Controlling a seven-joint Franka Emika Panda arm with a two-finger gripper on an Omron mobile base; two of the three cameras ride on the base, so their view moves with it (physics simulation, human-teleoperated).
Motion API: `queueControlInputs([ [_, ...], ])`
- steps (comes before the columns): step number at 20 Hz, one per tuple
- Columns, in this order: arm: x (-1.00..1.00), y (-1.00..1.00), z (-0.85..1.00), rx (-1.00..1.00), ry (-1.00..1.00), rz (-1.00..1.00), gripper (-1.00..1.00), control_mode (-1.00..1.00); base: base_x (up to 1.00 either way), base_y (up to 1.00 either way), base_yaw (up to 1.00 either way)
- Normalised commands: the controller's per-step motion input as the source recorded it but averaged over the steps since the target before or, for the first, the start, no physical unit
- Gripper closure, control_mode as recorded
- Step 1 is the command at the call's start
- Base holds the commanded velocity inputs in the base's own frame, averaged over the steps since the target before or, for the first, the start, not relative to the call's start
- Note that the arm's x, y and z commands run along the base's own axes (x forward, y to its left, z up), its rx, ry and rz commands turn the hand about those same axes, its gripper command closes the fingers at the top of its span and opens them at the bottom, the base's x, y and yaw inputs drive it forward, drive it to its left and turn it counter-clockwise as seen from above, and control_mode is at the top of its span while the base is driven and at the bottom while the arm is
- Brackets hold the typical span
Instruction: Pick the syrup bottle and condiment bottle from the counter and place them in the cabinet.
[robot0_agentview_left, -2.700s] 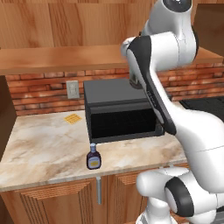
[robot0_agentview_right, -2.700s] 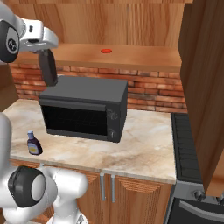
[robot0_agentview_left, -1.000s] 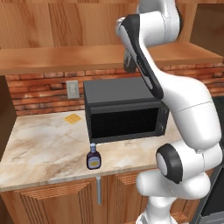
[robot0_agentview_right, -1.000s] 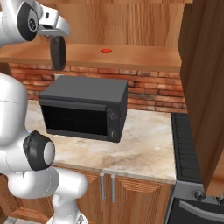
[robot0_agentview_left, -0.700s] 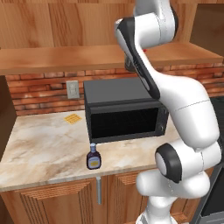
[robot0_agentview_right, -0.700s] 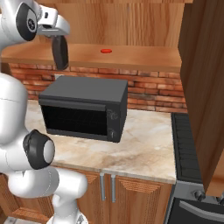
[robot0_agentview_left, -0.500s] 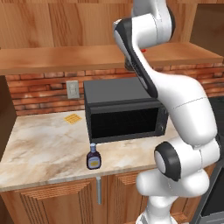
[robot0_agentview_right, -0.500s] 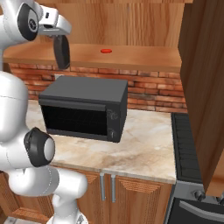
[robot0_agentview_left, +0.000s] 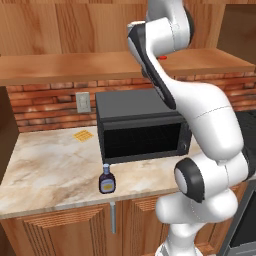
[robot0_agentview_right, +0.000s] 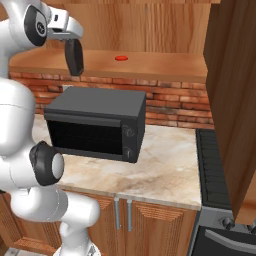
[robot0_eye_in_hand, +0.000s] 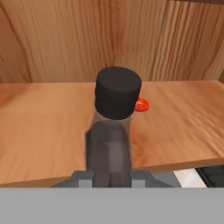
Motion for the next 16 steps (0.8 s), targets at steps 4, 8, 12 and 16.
queueControlInputs([
  [4, 0.22, 0.0, 0.0, 0.0, -0.04, -0.02, 1.0, -1.0, 0.0, 0.0, 0.0],
  [8, 0.34, 0.0, -0.01, 0.0, -0.01, -0.01, 1.0, -1.0, 0.0, 0.0, 0.0],
  [12, 0.35, 0.0, -0.03, 0.0, 0.0, -0.01, 1.0, -1.0, 0.0, 0.0, 0.0],
  [16, 0.29, 0.0, -0.05, 0.0, -0.01, -0.01, 1.0, -1.0, 0.0, 0.0, 0.0],
])
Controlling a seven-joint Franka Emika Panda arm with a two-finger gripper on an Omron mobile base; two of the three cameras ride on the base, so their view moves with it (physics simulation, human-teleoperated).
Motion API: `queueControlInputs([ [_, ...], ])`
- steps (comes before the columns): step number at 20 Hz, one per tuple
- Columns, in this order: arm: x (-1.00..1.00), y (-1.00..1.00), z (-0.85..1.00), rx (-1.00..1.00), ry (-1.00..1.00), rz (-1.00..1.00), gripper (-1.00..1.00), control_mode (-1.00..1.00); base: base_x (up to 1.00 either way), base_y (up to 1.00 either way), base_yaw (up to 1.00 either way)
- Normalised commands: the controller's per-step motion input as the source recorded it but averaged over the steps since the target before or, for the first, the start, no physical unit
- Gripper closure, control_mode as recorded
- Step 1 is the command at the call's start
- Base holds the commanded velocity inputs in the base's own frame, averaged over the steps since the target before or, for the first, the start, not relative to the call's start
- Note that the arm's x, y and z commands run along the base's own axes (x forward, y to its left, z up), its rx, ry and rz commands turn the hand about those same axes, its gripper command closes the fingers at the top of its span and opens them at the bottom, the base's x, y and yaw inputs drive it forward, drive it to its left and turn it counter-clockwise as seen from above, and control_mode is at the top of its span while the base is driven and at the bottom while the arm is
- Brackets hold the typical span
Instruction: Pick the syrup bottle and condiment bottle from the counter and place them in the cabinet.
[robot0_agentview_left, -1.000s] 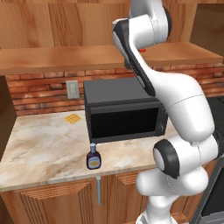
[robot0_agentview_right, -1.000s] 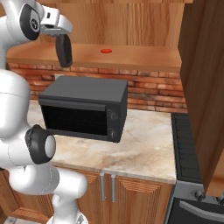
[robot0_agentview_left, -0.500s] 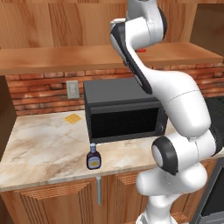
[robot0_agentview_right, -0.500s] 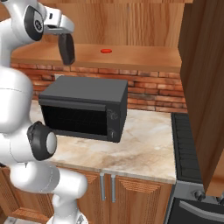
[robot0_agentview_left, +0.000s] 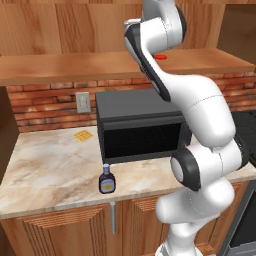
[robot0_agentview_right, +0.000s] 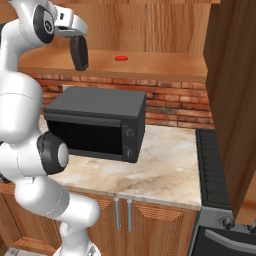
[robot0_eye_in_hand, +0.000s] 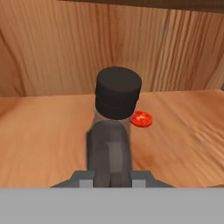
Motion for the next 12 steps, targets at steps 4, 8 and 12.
queueControlInputs([
  [4, 0.19, 0.0, -0.21, 0.0, 0.0, 0.0, 1.0, -1.0, 0.0, 0.0, 0.0],
  [8, 0.1, 0.0, -0.35, 0.0, 0.0, 0.0, 1.0, -1.0, 0.0, 0.0, 0.0],
  [12, 0.08, 0.0, -0.4, 0.0, 0.0, 0.0, 1.0, -1.0, 0.0, 0.0, 0.0],
])
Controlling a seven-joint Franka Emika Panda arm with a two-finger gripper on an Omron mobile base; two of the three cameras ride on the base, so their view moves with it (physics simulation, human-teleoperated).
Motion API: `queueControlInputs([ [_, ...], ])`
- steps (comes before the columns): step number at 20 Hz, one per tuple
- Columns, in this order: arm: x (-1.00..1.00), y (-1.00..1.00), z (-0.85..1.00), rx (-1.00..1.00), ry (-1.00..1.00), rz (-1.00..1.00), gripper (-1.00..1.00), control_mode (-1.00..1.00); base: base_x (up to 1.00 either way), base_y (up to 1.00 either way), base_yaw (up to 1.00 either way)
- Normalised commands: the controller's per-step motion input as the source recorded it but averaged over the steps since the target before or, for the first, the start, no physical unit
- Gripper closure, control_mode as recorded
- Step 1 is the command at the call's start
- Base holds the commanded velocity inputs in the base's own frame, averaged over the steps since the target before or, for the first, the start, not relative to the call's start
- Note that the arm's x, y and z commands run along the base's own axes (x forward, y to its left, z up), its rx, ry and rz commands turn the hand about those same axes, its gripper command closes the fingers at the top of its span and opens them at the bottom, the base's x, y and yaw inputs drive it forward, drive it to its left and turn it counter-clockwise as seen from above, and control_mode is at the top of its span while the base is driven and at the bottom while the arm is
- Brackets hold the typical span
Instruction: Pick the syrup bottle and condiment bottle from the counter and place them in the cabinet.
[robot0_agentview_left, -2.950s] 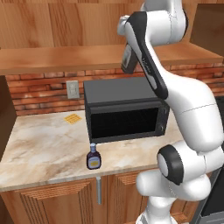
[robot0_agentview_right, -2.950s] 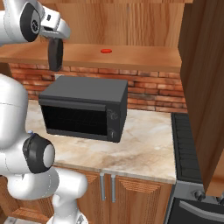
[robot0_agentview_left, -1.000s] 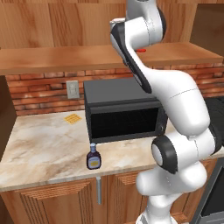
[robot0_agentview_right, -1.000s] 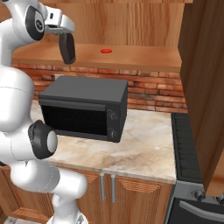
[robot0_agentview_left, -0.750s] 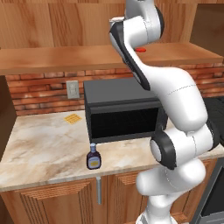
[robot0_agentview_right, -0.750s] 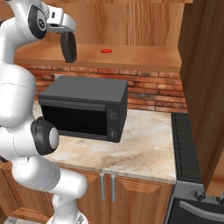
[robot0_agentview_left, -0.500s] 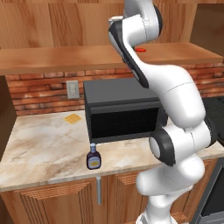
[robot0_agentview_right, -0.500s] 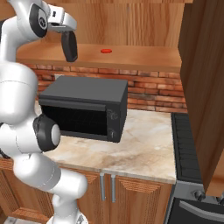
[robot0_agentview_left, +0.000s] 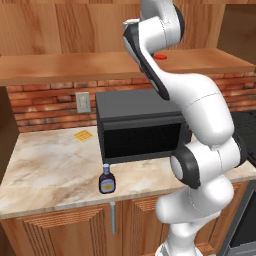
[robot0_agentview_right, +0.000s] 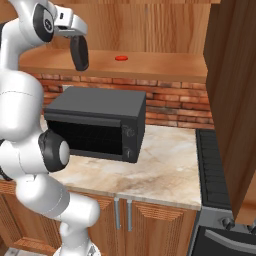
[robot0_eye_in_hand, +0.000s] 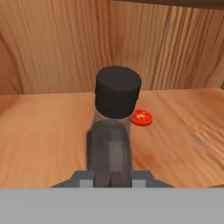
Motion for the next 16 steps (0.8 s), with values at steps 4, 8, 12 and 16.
queueControlInputs([
  [4, 0.2, 0.0, -0.45, -0.03, -0.01, 0.0, 1.0, -1.0, 0.0, 0.0, 0.0],
  [8, 0.29, 0.0, -0.26, -0.04, -0.05, 0.0, 1.0, -1.0, 0.0, 0.0, 0.0],
  [12, 0.33, 0.0, -0.16, -0.01, -0.03, 0.0, 1.0, -1.0, 0.0, 0.0, 0.0],
  [16, 0.38, 0.0, -0.16, 0.0, -0.02, 0.0, 1.0, -1.0, 0.0, 0.0, 0.0],
])
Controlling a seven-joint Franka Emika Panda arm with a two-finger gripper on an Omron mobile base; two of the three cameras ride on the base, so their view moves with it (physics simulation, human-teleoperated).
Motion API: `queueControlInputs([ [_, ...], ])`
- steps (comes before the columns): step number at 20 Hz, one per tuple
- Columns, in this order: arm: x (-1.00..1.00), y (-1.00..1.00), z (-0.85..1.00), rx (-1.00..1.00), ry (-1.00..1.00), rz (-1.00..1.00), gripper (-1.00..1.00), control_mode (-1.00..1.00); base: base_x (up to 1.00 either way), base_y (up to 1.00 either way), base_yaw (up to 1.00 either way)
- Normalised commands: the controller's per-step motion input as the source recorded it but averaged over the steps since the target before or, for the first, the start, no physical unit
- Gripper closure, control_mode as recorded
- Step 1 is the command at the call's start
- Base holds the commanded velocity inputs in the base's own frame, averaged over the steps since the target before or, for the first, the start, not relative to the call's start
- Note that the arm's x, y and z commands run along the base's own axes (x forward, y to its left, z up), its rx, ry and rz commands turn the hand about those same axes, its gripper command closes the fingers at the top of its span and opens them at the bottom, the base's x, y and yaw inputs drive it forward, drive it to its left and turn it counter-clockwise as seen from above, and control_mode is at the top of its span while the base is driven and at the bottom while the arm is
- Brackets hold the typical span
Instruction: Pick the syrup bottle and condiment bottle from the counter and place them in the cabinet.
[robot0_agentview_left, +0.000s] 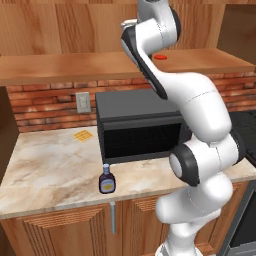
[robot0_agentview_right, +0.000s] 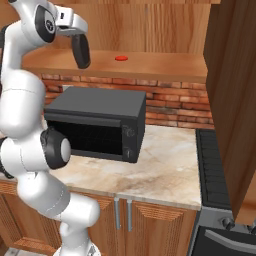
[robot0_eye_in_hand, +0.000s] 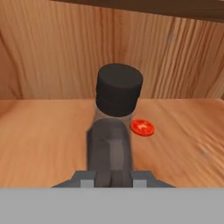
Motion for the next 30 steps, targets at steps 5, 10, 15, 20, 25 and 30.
queueControlInputs([
  [5, 0.34, 0.0, -0.2, 0.0, -0.01, 0.0, 1.0, -1.0, 0.0, 0.0, 0.0],
  [10, 0.34, 0.0, -0.24, 0.0, 0.0, -0.01, -1.0, -1.0, 0.0, 0.0, 0.0],
  [15, 0.08, 0.0, -0.15, 0.0, -0.03, 0.0, -1.0, -1.0, 0.0, 0.0, 0.0],
  [20, 0.0, 0.0, -0.06, 0.0, -0.06, -0.01, -1.0, -1.0, 0.0, 0.0, 0.0],
  [25, -0.01, 0.0, 0.0, 0.0, -0.11, 0.0, -1.0, -1.0, 0.0, 0.0, 0.0],
  [30, -0.48, 0.0, 0.0, 0.0, -0.17, 0.0, -1.0, -1.0, 0.0, 0.0, 0.0],
])
